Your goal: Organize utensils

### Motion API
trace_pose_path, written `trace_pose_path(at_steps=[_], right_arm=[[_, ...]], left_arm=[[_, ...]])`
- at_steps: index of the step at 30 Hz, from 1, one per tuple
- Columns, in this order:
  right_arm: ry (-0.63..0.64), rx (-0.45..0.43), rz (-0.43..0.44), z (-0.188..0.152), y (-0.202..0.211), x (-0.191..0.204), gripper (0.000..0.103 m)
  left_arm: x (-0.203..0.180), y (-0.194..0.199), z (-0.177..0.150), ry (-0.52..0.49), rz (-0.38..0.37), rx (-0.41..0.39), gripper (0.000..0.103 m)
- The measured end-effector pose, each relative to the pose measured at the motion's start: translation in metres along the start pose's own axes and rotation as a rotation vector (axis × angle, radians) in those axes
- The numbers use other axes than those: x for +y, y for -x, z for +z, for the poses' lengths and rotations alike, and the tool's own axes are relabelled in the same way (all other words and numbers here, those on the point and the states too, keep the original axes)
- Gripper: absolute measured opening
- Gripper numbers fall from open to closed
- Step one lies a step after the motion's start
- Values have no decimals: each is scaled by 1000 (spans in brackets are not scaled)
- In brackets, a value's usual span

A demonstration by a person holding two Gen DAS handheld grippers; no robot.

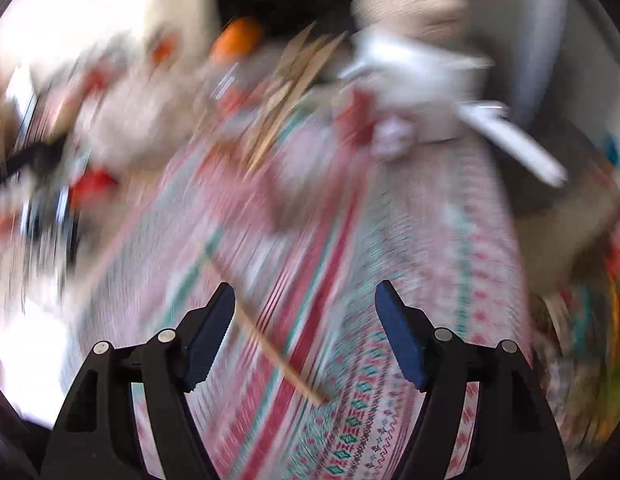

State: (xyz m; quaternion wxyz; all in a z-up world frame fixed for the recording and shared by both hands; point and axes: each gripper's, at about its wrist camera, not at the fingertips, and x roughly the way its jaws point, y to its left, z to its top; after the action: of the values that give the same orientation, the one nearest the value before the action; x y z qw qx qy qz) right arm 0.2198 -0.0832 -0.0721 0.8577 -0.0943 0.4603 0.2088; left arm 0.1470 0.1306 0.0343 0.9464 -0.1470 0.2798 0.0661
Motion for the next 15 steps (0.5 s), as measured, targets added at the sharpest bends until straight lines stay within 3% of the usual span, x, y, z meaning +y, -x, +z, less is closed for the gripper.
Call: trace_pose_path(at_steps=[4,6,9,12,13,15], right_arm=[[206,108,34,3,-45,46,71],[249,163,77,7,-67,69,71],[270,226,47,14,-100,93,68],[244,275,40,17,-126,99,46],[218,254,66,19,-126,98,35],[216,258,89,23,-127,101,23]], left_arm=[[17,7,10,19,11,-25,70],[30,10,16,55,8,-32,71],[45,11,21,91,5,-31,71],[59,13,26,119,5,-36,71],[65,14,27,131,4,-38,71],[71,14,28,152,1,-37,71]])
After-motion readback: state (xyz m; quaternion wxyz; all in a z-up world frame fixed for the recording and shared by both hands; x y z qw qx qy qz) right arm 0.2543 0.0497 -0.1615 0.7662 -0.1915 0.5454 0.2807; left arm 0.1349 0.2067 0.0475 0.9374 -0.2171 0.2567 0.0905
